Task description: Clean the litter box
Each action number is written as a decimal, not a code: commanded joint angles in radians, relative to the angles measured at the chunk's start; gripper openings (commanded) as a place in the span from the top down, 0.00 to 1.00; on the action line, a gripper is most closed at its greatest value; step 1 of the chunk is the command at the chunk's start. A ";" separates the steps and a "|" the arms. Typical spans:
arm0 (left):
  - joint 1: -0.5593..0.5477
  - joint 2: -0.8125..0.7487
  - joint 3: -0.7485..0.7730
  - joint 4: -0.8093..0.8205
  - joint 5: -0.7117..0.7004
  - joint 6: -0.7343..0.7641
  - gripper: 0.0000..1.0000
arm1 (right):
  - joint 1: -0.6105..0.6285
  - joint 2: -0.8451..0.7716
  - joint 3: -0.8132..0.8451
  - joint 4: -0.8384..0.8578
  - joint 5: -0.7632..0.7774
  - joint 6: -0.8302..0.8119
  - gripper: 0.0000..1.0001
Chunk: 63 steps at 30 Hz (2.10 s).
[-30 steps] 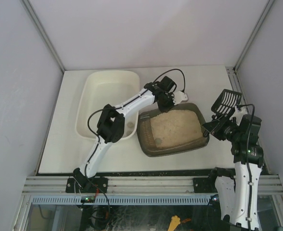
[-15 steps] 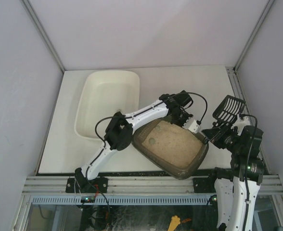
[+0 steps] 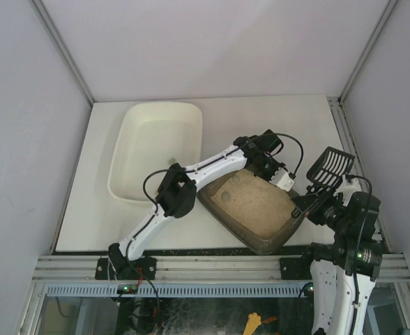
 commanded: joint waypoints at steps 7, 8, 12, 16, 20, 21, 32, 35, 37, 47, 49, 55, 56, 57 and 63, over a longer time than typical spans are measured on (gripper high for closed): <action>0.018 -0.321 -0.180 0.227 0.026 -0.190 0.01 | -0.005 -0.072 0.133 -0.162 0.030 0.016 1.00; 0.019 -0.347 -0.182 0.211 0.023 -0.224 0.00 | -0.005 -0.066 0.159 -0.187 0.025 0.019 1.00; 0.030 -0.468 -0.249 0.191 -0.024 -0.383 0.00 | -0.005 -0.043 0.212 -0.259 -0.024 0.024 1.00; 0.073 -0.630 -0.436 0.306 -0.099 -0.656 0.00 | -0.002 0.070 0.242 -0.372 -0.073 -0.055 1.00; 0.122 -0.784 -0.586 0.431 -0.307 -1.032 0.00 | 0.125 0.205 0.297 -0.380 -0.031 -0.097 1.00; 0.135 -0.815 -0.606 0.438 -0.362 -1.111 0.00 | 0.169 0.248 0.333 -0.384 0.010 -0.125 1.00; 0.282 -1.063 -0.749 0.383 -0.695 -1.502 0.00 | 0.859 0.720 0.582 -0.388 0.645 -0.345 1.00; 0.336 -1.154 -0.845 0.458 -0.662 -1.516 0.00 | 0.878 0.773 0.592 -0.221 0.680 -0.466 1.00; 0.375 -1.188 -0.860 0.455 -0.652 -1.529 0.00 | 0.874 0.805 0.589 -0.134 0.746 -0.559 1.00; 0.540 -1.303 -0.949 0.388 -0.585 -1.593 0.00 | 0.776 0.830 0.407 -0.093 0.722 -1.107 1.00; 0.553 -1.313 -0.973 0.380 -0.580 -1.597 0.00 | 0.783 0.818 0.399 -0.165 0.641 -1.126 1.00; 0.563 -1.328 -1.051 0.402 -0.536 -1.622 0.00 | 0.873 0.860 0.396 -0.341 0.600 -1.154 1.00; 0.564 -1.324 -1.062 0.406 -0.518 -1.650 0.00 | 0.897 0.888 0.399 -0.359 0.593 -1.152 1.00; 0.564 -1.319 -1.073 0.412 -0.500 -1.674 0.00 | 0.913 0.910 0.403 -0.378 0.588 -1.144 1.00; 0.564 -1.292 -1.104 0.428 -0.418 -1.832 0.00 | 0.964 0.987 0.444 -0.437 0.582 -1.055 1.00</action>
